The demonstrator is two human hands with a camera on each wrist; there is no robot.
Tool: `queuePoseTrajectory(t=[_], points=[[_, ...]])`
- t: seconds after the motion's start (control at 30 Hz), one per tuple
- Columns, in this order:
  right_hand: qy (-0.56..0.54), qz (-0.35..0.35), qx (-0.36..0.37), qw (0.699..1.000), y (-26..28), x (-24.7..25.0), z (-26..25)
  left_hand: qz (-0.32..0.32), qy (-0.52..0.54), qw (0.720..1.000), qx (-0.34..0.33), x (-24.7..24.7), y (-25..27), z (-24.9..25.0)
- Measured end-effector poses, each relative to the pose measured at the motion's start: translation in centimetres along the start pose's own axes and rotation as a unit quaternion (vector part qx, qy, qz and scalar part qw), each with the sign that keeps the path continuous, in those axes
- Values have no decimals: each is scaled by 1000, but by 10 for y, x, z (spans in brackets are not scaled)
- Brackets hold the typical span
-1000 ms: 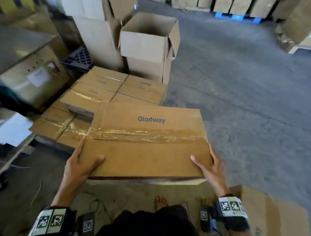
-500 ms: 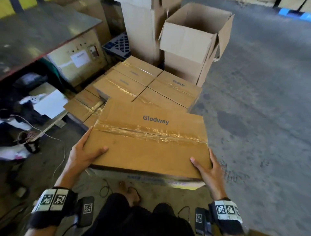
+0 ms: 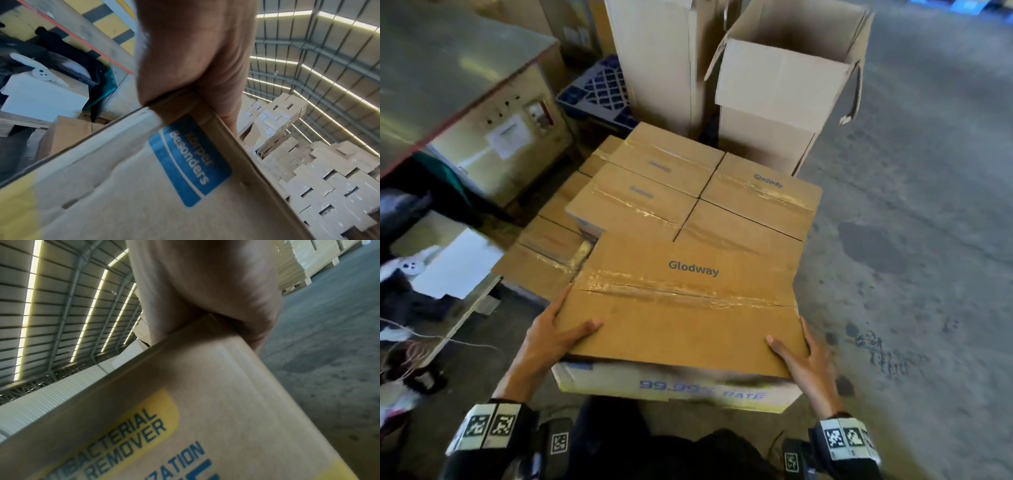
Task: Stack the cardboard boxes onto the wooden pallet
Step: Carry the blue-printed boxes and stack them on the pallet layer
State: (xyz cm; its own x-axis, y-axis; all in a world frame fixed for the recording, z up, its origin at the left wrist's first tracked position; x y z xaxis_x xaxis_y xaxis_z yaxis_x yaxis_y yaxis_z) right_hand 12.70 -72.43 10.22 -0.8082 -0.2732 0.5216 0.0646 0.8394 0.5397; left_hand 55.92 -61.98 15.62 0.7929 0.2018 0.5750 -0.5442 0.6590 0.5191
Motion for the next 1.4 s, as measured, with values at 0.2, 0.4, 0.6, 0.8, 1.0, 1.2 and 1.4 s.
queuePoseTrajectory(t=[0.2, 0.4, 0.6, 0.8, 1.0, 1.2, 1.4], points=[[33, 18, -90, 995, 10, -115, -62, -74, -72, 995, 8, 100, -111, -30], [59, 10, -134, 989, -2, -227, -84, -122, -129, 983, 47, 148, -216, -81], [42, 34, -138, 989, -29, -316, -94, -138, -106, 983, 63, 154, -302, -132], [44, 48, -132, 989, -78, -396, -67, -127, -96, 985, 58, 142, -392, -174], [25, 118, -67, 990, -110, -460, -58, -123, -90, 987, 42, 131, -467, -219], [9, 167, -21, 986, -132, -517, -52, -150, -46, 988, -9, 130, -526, -250], [48, 167, -15, 985, -144, -552, -37, -156, -51, 986, -39, 117, -561, -266]])
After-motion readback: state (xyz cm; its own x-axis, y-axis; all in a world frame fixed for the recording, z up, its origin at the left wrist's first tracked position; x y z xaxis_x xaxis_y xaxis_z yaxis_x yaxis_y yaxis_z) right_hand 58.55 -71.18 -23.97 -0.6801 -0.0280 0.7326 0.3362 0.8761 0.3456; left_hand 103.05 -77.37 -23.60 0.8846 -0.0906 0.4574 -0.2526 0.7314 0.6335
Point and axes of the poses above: each hand's wrist, its own y-axis away from the middle knuckle, its own x-axis out of the back of the hand, z = x × y, the point moved 5 cm from there along -y, towards the middle knuckle, and after that the axes turned 1 degree about z, right-handed, at the moved point
